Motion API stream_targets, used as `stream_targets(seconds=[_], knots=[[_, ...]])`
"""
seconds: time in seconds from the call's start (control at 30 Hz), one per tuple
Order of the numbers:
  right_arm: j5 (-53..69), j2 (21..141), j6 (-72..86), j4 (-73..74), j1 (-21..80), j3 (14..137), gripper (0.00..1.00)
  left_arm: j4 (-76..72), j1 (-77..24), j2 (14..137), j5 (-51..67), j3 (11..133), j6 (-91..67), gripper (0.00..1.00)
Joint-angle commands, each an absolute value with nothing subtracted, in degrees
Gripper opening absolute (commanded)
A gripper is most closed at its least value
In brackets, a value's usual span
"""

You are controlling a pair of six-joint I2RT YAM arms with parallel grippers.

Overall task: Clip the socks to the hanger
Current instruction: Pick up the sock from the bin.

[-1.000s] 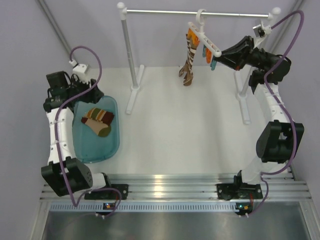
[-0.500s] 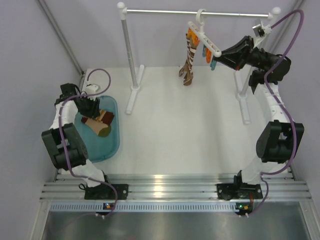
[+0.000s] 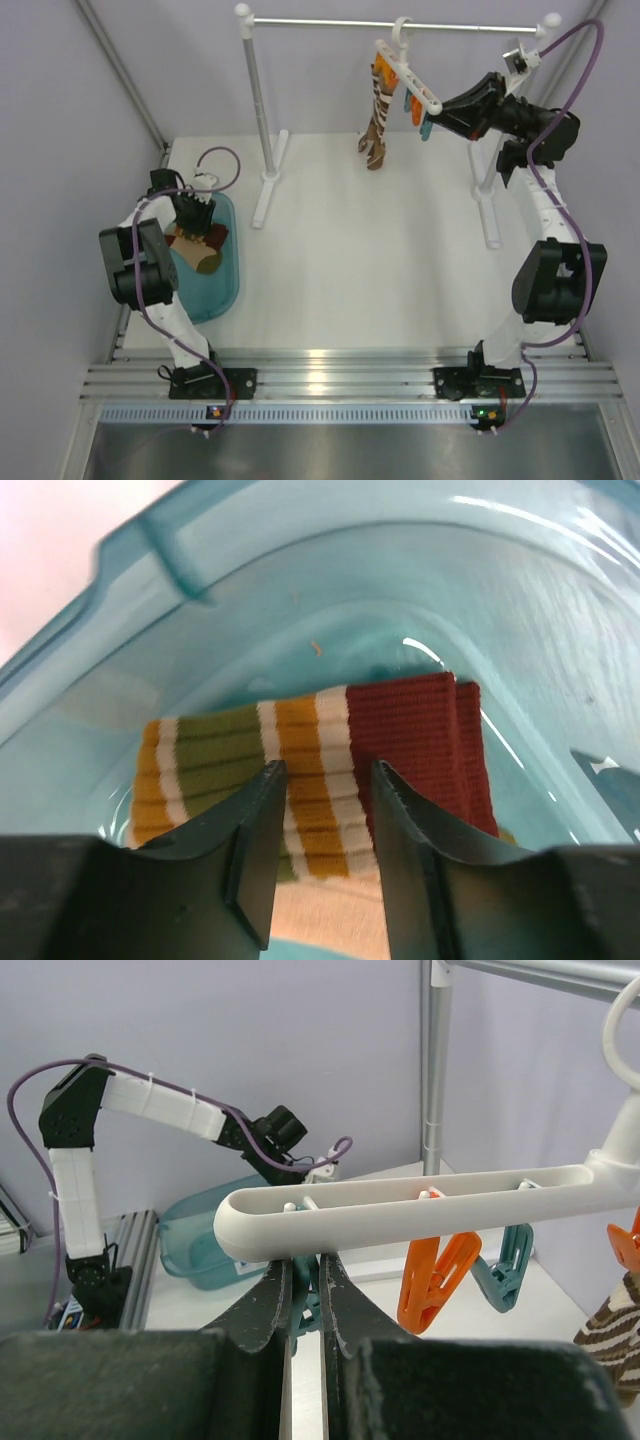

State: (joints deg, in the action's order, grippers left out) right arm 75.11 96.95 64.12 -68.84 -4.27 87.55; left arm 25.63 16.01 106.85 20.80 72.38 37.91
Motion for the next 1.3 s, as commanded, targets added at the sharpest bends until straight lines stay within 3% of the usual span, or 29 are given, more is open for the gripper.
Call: stream_targets(seconds=[0.0, 0.23, 0.27, 0.37, 0.47, 0.73, 1.27], knots=[[74.0, 97.0, 62.4, -70.0, -4.7, 90.3, 0.00, 22.0, 15.0, 109.5, 17.5, 74.3, 37.4, 0.43], [73.7, 97.2, 62.1, -69.8, -4.8, 90.2, 0.00, 24.8, 15.0, 111.5, 15.7, 75.3, 39.3, 0.35], [73.7, 97.1, 62.1, -69.9, -4.8, 90.1, 0.00, 25.2, 15.0, 111.4, 15.9, 75.6, 39.5, 0.24], [73.7, 96.9, 62.1, -70.0, -4.8, 89.7, 0.00, 28.1, 15.0, 110.5, 17.5, 76.6, 38.9, 0.06], [73.9, 96.4, 62.0, -69.9, -4.8, 89.6, 0.00, 30.8, 15.0, 106.6, 19.5, 77.1, 37.5, 0.00], [73.7, 95.6, 62.0, -69.6, -4.8, 89.6, 0.00, 42.1, 17.1, 97.8, 21.0, 82.9, 34.4, 0.00], [73.7, 94.5, 62.1, -69.9, -4.8, 89.2, 0.00, 48.9, 19.2, 83.0, 18.1, 89.4, 31.7, 0.00]])
